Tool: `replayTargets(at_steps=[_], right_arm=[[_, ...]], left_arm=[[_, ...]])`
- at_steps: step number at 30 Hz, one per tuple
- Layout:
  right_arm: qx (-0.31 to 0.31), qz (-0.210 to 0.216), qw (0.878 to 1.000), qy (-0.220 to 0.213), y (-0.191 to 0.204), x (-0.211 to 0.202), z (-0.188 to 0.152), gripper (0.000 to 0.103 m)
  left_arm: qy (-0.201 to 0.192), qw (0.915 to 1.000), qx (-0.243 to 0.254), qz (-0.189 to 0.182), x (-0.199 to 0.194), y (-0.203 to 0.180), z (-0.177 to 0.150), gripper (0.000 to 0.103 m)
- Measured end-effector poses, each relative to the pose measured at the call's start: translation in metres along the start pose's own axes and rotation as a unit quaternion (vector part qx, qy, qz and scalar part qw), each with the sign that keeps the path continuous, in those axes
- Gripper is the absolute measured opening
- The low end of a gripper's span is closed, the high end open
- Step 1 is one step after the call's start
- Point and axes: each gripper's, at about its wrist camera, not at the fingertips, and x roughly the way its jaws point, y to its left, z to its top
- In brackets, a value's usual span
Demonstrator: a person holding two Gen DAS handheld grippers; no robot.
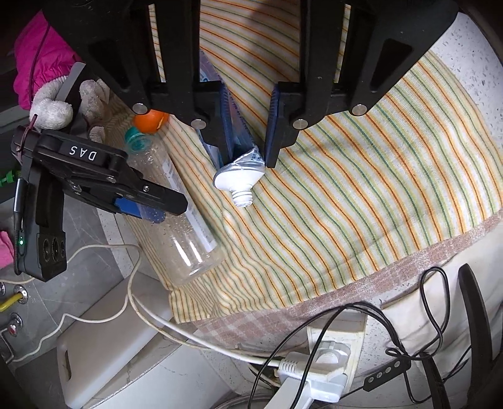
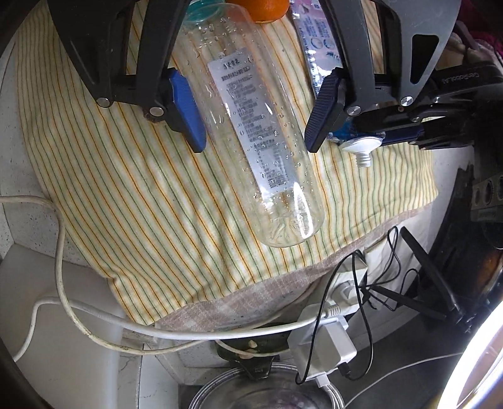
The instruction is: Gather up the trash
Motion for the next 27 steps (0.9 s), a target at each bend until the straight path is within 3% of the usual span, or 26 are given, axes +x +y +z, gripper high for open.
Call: replayTargets(at_steps=[2, 4, 27], right_arm=[[0.003, -0.001, 1.000, -0.008, 0.000, -0.005, 0.001, 0.063], [0.007, -0.002, 1.000, -0.019, -0.001, -0.013, 0.001, 0.063], [0.077, -0.027, 0.984, -0.159, 0.005, -0.120, -0.031, 0.058]], left_arm=[[-0.006, 1.0000, 0.007, 0.000, -0.008, -0.002, 0.001, 0.016], [-0.012, 0.9998, 0.013, -0.005, -0.016, -0.005, 0.002, 0.007], [-0.072, 0.9926, 0.093, -0.029, -0.091, -0.039, -0.007, 0.002]])
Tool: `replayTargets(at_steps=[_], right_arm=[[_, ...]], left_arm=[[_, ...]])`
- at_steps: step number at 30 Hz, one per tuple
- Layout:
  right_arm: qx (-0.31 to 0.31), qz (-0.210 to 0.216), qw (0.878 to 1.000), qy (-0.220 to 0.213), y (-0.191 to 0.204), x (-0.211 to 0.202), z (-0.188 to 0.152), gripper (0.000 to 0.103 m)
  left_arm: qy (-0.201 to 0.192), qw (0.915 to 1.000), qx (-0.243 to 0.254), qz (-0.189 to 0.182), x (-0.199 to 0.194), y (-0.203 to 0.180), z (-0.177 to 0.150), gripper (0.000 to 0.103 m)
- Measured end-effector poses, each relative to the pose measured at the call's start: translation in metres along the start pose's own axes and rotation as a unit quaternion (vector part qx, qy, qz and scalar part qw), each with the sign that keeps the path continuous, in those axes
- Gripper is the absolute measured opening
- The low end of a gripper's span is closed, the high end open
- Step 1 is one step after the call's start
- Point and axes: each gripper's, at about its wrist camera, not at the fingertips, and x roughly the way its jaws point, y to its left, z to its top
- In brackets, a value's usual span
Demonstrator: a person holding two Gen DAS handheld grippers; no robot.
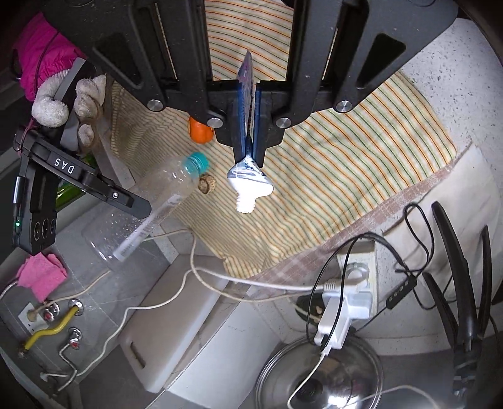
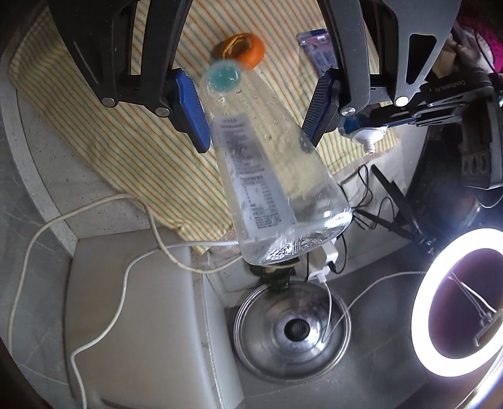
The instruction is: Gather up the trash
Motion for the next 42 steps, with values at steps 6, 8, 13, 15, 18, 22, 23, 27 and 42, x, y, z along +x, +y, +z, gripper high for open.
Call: replayTargets(at_steps=[6, 8, 13, 15, 18, 22, 23, 27, 42], right_arm=[[0.007, -0.014, 0.999, -0.038, 0.003, -0.027, -0.006, 0.057], [0.012, -0.019, 0.999, -0.048, 0.004, -0.034, -0.007, 0.057], [0.040, -0.012, 0.997, -0.068, 0.000, -0.056, -0.014, 0.057], [0.047, -0.007, 0.996, -0.075, 0.001, -0.065, -0.019, 0.057], [0.056, -0.004, 0.995, -0.082, 0.005, -0.077, -0.028, 0.057], [0.078, 0.004, 0.993, -0.085, 0.012, -0.088, -0.042, 0.057], [0.083, 0.005, 0.993, -0.086, 0.014, -0.090, -0.045, 0.057], [0.098, 0.004, 0.991, -0.091, 0.028, -0.101, -0.062, 0.057], [0.152, -0.002, 0.984, -0.095, 0.103, -0.124, -0.129, 0.057]], left_arm=[[-0.016, 0.9997, 0.020, -0.007, -0.018, -0.010, 0.006, 0.002], [-0.020, 0.9995, 0.022, -0.012, -0.023, -0.012, 0.007, 0.002], [-0.019, 0.9989, 0.038, -0.018, -0.033, -0.016, 0.005, 0.002], [-0.017, 0.9988, 0.042, -0.020, -0.036, -0.016, 0.004, 0.002], [-0.014, 0.9985, 0.046, -0.025, -0.043, -0.013, 0.000, 0.002], [-0.008, 0.9980, 0.055, -0.030, -0.052, -0.008, -0.007, 0.002], [-0.006, 0.9978, 0.058, -0.030, -0.055, -0.007, -0.009, 0.002], [0.001, 0.9971, 0.066, -0.037, -0.067, 0.002, -0.018, 0.002], [0.027, 0.9937, 0.094, -0.054, -0.118, 0.041, -0.061, 0.002]])
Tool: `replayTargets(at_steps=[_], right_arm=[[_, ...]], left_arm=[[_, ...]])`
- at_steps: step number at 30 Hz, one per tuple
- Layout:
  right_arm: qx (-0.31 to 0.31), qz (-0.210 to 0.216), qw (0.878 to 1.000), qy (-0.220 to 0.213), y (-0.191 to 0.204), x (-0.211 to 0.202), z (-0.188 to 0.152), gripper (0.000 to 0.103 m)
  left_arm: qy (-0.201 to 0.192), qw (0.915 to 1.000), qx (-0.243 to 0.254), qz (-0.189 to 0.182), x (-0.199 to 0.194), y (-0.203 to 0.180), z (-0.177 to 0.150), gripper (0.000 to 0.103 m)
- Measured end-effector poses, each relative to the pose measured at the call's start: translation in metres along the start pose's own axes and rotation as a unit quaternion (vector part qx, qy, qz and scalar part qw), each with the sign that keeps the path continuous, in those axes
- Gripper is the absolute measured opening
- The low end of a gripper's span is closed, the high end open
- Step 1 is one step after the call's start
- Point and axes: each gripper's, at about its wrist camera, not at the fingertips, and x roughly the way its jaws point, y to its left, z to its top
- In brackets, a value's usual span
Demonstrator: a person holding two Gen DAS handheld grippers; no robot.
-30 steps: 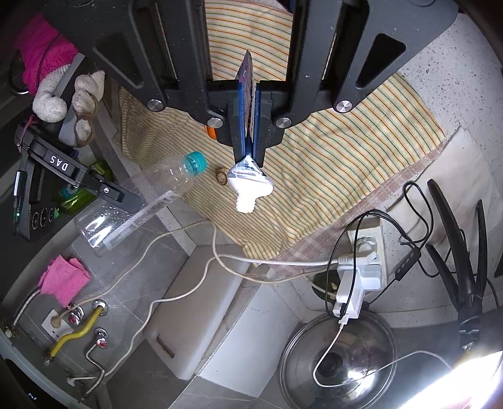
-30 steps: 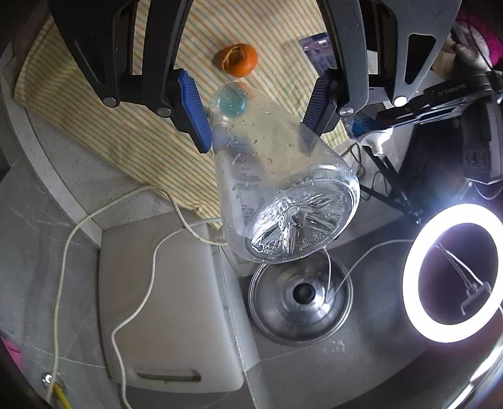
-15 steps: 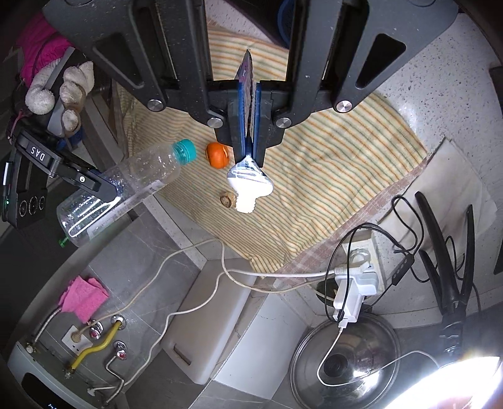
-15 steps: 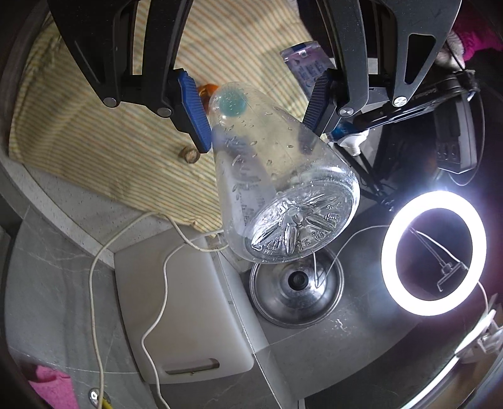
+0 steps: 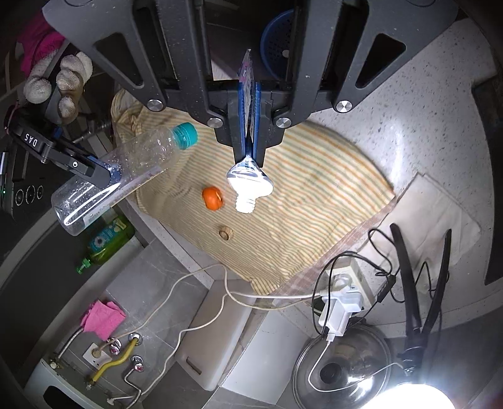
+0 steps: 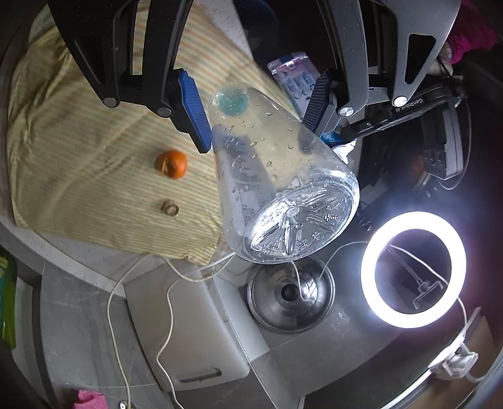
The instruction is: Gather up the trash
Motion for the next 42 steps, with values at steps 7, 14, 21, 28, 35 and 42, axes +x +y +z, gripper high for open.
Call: replayTargets(at_steps=[7, 14, 21, 28, 35, 42], right_arm=[[0.018, -0.002, 1.000, 0.004, 0.029, -0.012, -0.042, 0.057], [0.027, -0.010, 0.999, 0.018, 0.049, -0.010, -0.079, 0.057], [0.036, -0.023, 0.999, 0.030, 0.061, -0.010, -0.112, 0.057], [0.047, -0.045, 0.997, 0.049, 0.065, 0.003, -0.151, 0.057], [0.063, -0.063, 0.994, 0.065, 0.063, 0.019, -0.182, 0.057], [0.060, -0.086, 0.990, 0.088, 0.064, 0.045, -0.209, 0.057]], left_arm=[[0.011, 0.9999, 0.006, -0.004, -0.019, 0.013, -0.027, 0.002], [0.028, 0.9995, 0.014, -0.004, -0.024, 0.024, -0.053, 0.002], [0.048, 0.9985, 0.025, 0.004, -0.016, 0.032, -0.077, 0.002], [0.080, 0.9957, 0.043, 0.015, 0.004, 0.038, -0.101, 0.002], [0.109, 0.9914, 0.068, 0.025, 0.025, 0.042, -0.124, 0.002], [0.131, 0.9869, 0.088, 0.036, 0.047, 0.048, -0.142, 0.002]])
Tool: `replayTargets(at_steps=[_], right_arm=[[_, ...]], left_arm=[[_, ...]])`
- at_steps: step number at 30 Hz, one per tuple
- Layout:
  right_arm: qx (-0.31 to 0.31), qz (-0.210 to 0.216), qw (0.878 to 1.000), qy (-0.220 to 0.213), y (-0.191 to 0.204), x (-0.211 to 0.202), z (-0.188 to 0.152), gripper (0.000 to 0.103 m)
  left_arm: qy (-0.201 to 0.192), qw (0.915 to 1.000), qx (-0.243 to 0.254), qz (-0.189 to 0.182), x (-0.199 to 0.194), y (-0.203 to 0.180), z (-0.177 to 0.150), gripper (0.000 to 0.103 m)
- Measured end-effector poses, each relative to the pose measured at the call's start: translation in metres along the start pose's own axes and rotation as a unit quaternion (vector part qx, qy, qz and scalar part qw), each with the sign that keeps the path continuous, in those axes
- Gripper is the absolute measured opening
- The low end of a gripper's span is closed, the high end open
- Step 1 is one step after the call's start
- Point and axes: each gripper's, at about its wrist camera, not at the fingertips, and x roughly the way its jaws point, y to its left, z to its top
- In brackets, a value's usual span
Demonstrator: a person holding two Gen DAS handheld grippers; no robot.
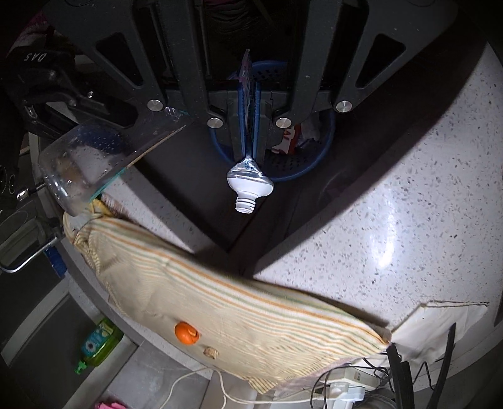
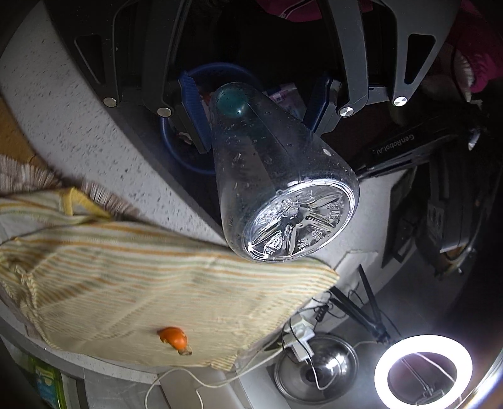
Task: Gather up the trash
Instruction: 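Lower the toothpaste tube and clear bottle down into the blue basket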
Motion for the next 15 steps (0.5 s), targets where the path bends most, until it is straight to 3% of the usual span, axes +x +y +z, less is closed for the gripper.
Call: replayTargets(at_steps=[15], right_arm=[[0.021, -0.045, 0.998, 0.045, -0.017, 0.062, -0.042, 0.057]], left_arm=[[0.039, 0.9988, 0.024, 0.020, 0.055, 0.006, -0.024, 0.002]])
